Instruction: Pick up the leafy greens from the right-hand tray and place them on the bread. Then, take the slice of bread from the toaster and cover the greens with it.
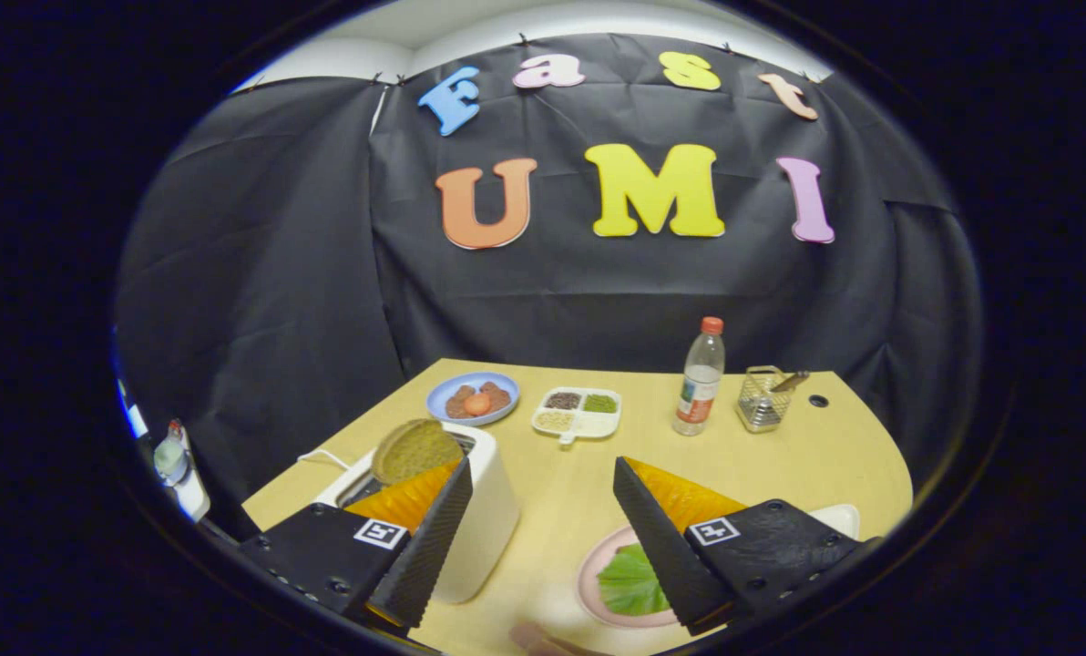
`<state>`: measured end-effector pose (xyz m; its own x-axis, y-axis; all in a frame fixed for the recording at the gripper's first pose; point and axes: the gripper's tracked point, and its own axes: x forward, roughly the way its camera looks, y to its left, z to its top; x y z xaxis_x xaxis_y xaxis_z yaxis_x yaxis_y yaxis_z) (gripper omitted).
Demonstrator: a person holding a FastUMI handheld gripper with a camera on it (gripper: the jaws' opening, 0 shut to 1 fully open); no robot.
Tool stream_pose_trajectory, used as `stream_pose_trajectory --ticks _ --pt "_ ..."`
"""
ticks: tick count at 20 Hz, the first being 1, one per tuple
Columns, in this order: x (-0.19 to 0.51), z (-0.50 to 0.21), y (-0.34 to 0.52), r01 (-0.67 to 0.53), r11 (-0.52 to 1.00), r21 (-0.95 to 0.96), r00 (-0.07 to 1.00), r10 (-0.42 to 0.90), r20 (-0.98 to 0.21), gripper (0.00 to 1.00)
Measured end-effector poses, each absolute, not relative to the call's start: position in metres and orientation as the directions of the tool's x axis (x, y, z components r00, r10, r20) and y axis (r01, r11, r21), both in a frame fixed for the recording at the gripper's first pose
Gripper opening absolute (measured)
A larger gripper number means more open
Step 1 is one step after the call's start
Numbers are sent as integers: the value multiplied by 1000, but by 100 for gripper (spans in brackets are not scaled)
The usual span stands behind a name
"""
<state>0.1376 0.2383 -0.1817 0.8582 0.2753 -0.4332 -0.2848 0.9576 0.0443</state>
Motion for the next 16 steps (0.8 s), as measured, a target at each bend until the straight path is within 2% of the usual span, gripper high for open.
stream_pose_trajectory --ticks 6,11,16 --pt "146 -203 312 -312 944 104 814 323 -483 96" --pt "167 -221 316 -253 967 9 832 222 -508 96" --pt "167 -249 313 -225 974 4 802 187 -568 85"
